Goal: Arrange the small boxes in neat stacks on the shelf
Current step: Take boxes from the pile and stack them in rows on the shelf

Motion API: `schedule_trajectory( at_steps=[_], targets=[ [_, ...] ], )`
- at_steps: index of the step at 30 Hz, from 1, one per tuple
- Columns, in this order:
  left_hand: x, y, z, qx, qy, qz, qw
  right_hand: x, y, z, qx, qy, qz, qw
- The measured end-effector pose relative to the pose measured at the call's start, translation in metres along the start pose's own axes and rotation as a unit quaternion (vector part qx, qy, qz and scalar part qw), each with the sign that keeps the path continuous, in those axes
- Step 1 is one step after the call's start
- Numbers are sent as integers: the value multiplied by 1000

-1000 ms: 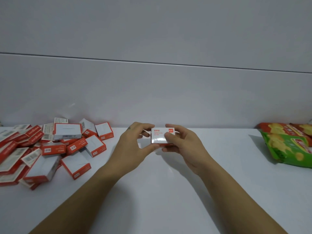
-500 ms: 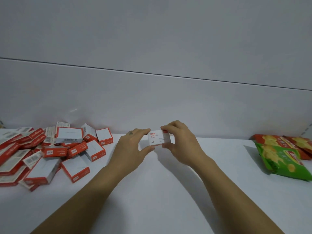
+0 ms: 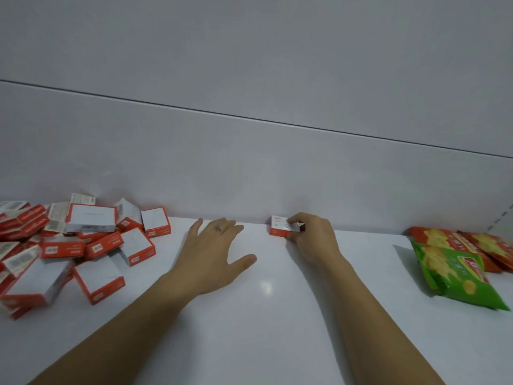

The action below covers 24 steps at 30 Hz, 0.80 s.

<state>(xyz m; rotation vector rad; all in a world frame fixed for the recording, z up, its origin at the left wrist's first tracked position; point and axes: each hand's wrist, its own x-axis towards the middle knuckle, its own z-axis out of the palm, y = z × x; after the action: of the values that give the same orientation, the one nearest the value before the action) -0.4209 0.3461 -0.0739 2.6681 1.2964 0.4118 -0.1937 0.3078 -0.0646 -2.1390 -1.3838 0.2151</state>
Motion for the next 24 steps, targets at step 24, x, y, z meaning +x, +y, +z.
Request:
schedule_trajectory(
  at_steps=[24],
  targets=[
    [-25, -4, -34, 44, 47, -14, 998, -15, -47, -6, -169, 70, -111, 977]
  ],
)
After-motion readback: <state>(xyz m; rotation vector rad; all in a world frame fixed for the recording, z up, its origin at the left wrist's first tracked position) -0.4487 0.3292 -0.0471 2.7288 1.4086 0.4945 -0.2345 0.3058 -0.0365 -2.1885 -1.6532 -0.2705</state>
